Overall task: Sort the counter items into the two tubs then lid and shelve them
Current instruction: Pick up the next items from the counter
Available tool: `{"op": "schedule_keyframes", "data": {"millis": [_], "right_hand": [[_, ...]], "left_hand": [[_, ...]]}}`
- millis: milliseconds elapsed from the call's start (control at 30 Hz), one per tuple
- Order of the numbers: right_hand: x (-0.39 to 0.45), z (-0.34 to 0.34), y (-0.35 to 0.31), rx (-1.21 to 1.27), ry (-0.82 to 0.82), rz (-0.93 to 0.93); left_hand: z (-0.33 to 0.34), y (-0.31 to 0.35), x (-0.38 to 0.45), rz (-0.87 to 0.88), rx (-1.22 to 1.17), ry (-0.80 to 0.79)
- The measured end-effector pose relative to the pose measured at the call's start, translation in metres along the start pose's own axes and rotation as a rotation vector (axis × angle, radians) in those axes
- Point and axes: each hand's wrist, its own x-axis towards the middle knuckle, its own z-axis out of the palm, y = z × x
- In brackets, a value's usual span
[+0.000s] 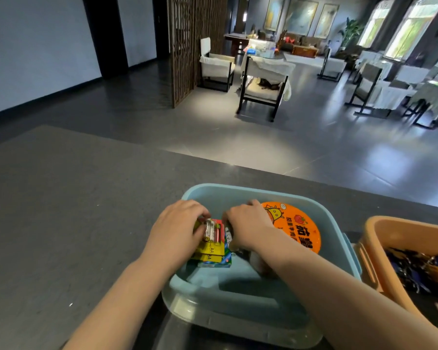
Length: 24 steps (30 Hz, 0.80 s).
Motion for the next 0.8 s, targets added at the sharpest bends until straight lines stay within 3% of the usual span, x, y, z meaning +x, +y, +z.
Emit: {"op": "schedule_keyframes", "data": {"millis": [200, 333, 467, 800], "right_hand": [[-0.049, -0.017, 0.018, 0.256, 0.219, 0.073], [-0.112, -0.024, 0.037, 0.348, 0.402, 0.165], [-0.199, -0.015, 0.064, 0.331, 0.400, 0.308], [-0.465, 0.051, 0.113, 0.370, 0.351, 0.987]], "left_hand": [[-0.008, 0.011, -0.005, 0.046, 0.044, 0.027], [-0.006, 0.055, -0.013, 0.092, -0.047, -0.011], [0.006, 0.120, -0.023, 0.236, -0.105, -0.055], [0.081, 0.359, -0.070, 0.747, -0.287, -0.269]]}}
